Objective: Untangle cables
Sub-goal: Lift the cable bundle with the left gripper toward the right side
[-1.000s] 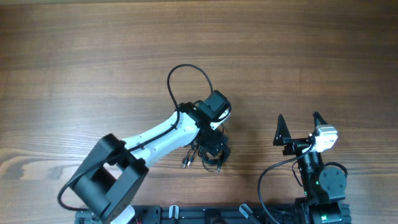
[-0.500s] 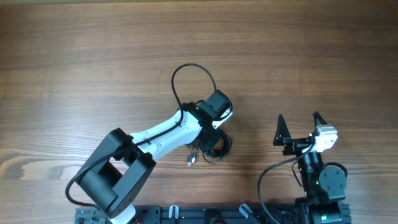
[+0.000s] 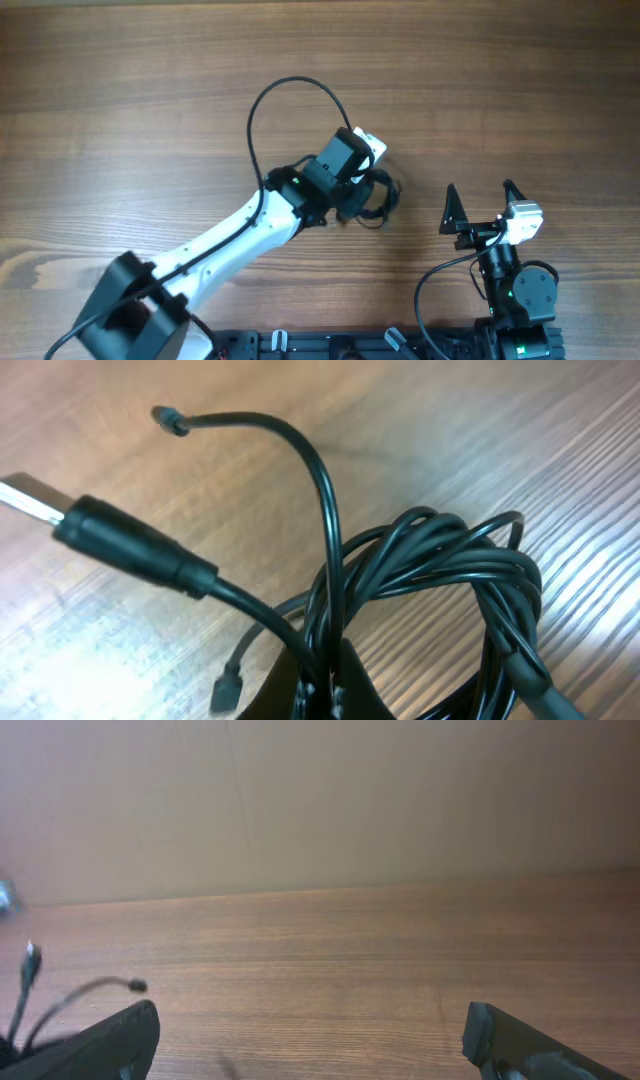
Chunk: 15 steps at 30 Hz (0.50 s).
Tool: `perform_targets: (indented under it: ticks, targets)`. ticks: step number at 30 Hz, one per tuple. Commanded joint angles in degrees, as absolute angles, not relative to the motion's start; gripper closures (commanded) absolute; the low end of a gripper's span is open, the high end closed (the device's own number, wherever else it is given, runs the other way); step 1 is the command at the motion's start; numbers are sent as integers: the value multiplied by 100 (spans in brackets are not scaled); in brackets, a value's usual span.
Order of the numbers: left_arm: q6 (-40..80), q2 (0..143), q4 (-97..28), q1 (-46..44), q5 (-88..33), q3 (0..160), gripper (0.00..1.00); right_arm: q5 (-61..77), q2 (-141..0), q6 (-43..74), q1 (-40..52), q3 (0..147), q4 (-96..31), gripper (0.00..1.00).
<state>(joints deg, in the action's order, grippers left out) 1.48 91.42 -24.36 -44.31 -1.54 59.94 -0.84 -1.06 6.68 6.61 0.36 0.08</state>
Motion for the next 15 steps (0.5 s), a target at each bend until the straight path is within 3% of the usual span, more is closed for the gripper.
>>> perform_targets:
  ticks: [1,4,8,12,15]
  targets:
    - [353,8718,-2169,-4458,-252,6001,96,5,-91,766,679,32,34,0]
    - [353,8552,-1975,-4458,-659,6001,96,5,-91,764,679,32,36,0]
    - [563,8276,-1688,-4447,-2088,6001,96,3,-91,762,679,32,36,0]
    - [561,8145,-1697,-4355,-2211,6001,96,5,-91,773,679,32,152,0]
    - [462,8023,-1693,-4014,-2493,6001,96,60,-91,1417,679,148,228,0]
